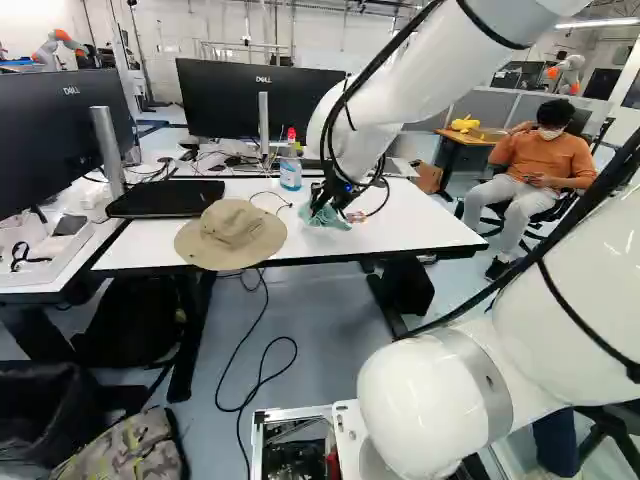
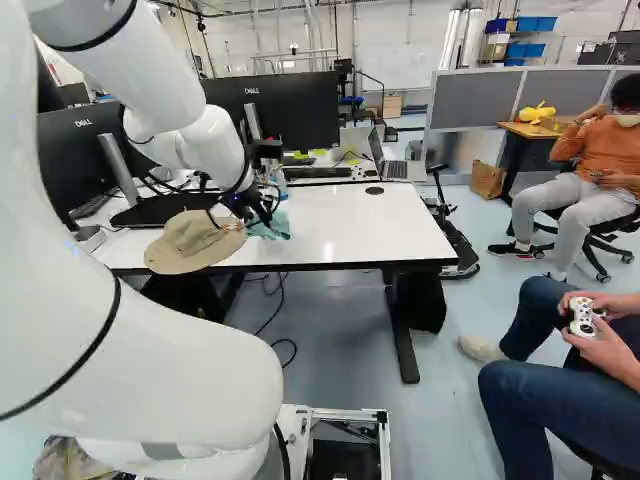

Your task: Clean the table with the green towel

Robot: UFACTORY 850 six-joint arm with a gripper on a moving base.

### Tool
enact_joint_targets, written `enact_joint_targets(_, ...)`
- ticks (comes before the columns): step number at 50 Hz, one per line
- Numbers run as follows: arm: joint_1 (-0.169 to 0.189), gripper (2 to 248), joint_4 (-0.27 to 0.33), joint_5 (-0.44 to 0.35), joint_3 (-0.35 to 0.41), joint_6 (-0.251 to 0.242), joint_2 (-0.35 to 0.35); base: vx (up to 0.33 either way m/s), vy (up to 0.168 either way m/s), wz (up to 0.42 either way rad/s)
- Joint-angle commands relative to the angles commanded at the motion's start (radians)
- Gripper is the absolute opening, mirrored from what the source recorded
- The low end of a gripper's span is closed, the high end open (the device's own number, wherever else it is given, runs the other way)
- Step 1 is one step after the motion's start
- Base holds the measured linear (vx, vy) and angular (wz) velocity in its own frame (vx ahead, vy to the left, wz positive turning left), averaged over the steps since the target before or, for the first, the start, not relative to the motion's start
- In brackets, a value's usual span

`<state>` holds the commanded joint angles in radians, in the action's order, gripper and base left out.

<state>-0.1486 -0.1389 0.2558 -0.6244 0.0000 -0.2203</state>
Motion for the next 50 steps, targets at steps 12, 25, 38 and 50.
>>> enact_joint_targets(12,0.028,62,0.000,-0.071,-0.050,0.000,0.078,0.000,0.000,0.000)
enact_joint_targets(25,0.025,62,0.000,-0.164,-0.057,0.000,0.120,0.000,0.000,0.000)
enact_joint_targets(38,0.022,62,0.000,-0.224,-0.073,0.000,0.172,0.000,0.000,0.000)
enact_joint_targets(50,0.012,62,0.000,-0.226,-0.137,0.000,0.266,0.000,0.000,0.000)
